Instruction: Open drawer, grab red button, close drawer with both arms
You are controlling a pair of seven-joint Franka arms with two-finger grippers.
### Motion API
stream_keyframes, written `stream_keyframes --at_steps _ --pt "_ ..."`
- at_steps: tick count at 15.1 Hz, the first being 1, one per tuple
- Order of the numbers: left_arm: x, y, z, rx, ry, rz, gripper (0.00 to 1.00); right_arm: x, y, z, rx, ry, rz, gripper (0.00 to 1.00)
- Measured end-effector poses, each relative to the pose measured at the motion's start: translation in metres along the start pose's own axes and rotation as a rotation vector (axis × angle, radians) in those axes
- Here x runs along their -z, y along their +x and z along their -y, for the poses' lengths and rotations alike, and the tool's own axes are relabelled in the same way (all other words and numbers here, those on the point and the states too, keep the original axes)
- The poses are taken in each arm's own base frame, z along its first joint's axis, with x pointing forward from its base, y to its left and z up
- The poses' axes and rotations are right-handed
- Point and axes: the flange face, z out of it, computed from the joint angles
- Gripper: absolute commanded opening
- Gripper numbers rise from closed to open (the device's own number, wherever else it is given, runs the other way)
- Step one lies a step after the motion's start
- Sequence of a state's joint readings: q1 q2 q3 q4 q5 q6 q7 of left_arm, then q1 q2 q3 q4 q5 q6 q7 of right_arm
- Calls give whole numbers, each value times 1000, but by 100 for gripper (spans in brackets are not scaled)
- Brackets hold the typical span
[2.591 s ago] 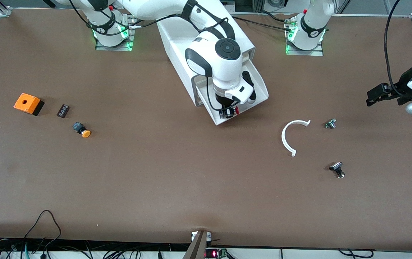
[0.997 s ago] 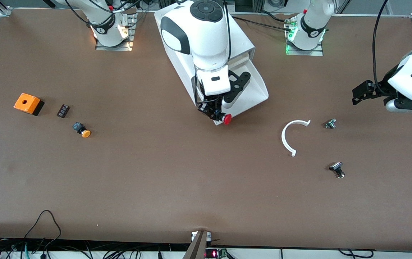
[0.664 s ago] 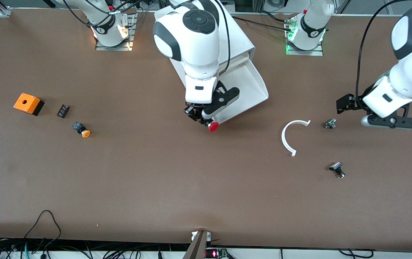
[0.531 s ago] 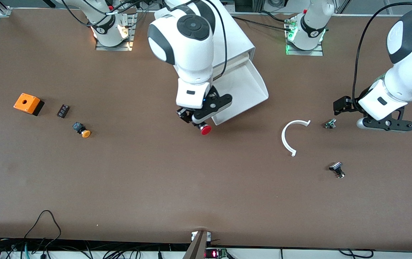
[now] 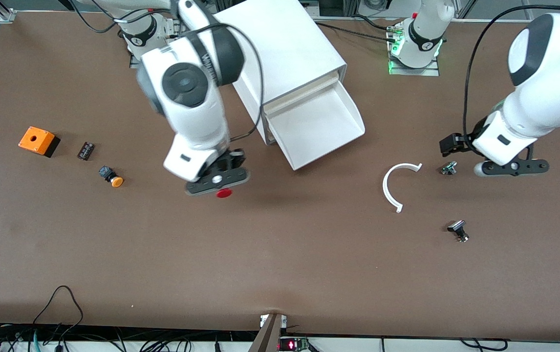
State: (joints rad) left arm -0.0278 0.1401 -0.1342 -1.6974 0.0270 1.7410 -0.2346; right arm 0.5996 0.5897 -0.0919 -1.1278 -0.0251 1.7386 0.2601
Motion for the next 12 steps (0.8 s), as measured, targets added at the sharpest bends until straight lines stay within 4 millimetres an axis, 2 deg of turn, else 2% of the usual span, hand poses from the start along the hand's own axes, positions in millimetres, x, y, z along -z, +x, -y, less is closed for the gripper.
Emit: stream_keyframes --at_steps 2,4,6,8,10,12 --pt "-31 2 -17 48 -3 -12 100 -8 0 -32 -59 43 46 26" --pt "-74 3 -35 74 -11 -26 100 -19 -1 -60 -111 82 92 26" --pt "-109 1 -52 74 -9 -13 100 -42 -8 -87 -153 80 151 26" --pt "-131 -4 -72 79 -2 15 100 -69 -19 -118 -156 74 217 26" --pt "-147 -12 -102 119 -9 31 100 -90 -31 -147 -122 82 265 26" --pt "-165 -25 -136 170 -10 48 100 -103 -39 -163 -89 91 281 26"
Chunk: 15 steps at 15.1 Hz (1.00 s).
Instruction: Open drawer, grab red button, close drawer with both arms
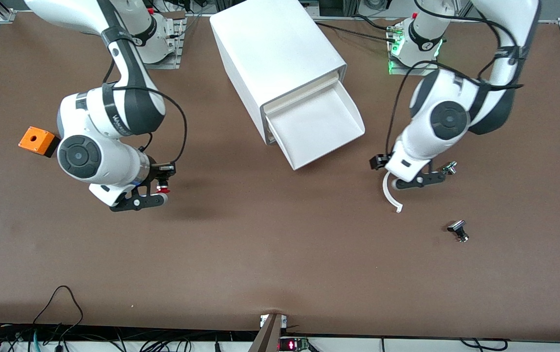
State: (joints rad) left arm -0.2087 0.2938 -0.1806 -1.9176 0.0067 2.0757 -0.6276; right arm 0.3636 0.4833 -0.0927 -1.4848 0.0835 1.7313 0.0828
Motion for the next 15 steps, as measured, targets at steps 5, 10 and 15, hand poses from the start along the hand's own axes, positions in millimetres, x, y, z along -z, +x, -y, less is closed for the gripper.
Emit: stream_keyframes --at_steps 5,10,15 --pt "-67 -61 -67 8 34 76 100 -49 -7 -14 208 -10 -66 26" --pt "-78 -72 -71 62 -10 112 100 -83 -22 -30 418 -13 -42 27" --pt "-80 -109 -86 46 10 138 100 -109 -33 -38 463 -19 -64 27"
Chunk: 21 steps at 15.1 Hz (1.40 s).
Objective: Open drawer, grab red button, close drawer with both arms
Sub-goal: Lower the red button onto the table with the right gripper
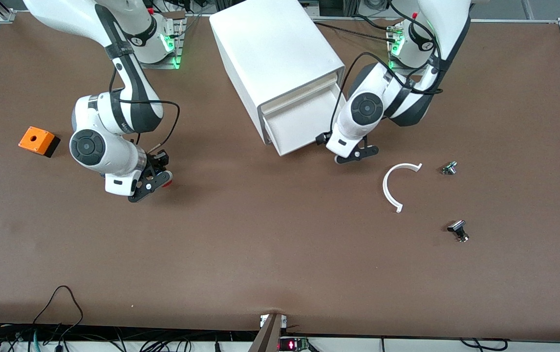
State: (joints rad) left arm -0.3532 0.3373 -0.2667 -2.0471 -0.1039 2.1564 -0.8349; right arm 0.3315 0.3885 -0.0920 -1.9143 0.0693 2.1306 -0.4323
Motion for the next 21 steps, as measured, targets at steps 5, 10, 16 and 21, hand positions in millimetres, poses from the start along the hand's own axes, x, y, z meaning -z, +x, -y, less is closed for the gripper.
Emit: stream_keyframes --at_steps 5,10,16,21 --pt "-10 -44 -9 -25 14 78 100 -52 -20 0 47 -31 -48 29" --pt "-20 -76 -18 -36 24 153 100 -68 -31 -2 95 -32 -43 100" --pt "-16 -68 -6 -13 42 178 100 -52 -27 -9 89 -42 -70 100" --pt "44 13 29 50 -85 121 100 26 -8 -12 59 -41 -101 100"
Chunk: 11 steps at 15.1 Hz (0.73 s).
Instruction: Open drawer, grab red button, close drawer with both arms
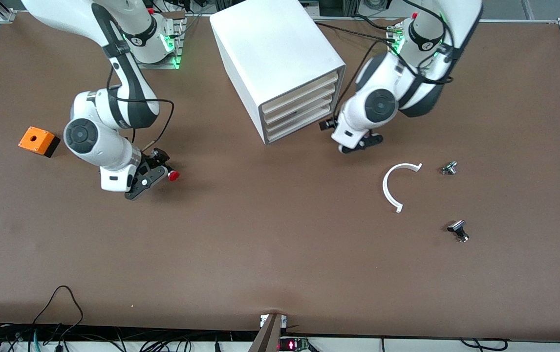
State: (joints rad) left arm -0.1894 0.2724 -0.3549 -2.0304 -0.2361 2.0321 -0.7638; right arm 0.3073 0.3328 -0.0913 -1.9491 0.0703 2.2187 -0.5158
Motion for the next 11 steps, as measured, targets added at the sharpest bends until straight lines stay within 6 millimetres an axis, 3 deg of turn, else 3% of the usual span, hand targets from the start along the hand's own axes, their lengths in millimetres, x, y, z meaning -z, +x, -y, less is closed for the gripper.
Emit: stream_keyframes --at_steps 3,5,8,11 --pt "60 49 32 -17 -63 -62 100 58 13 -2 -89 11 4 100" --pt "104 70 55 -71 -41 -118 100 83 16 -2 -173 14 6 100" --pt "174 73 79 -143 17 -231 100 105 10 1 -293 -5 61 100" --pt "224 66 108 -214 25 -315 100 130 -12 7 -325 -30 168 100"
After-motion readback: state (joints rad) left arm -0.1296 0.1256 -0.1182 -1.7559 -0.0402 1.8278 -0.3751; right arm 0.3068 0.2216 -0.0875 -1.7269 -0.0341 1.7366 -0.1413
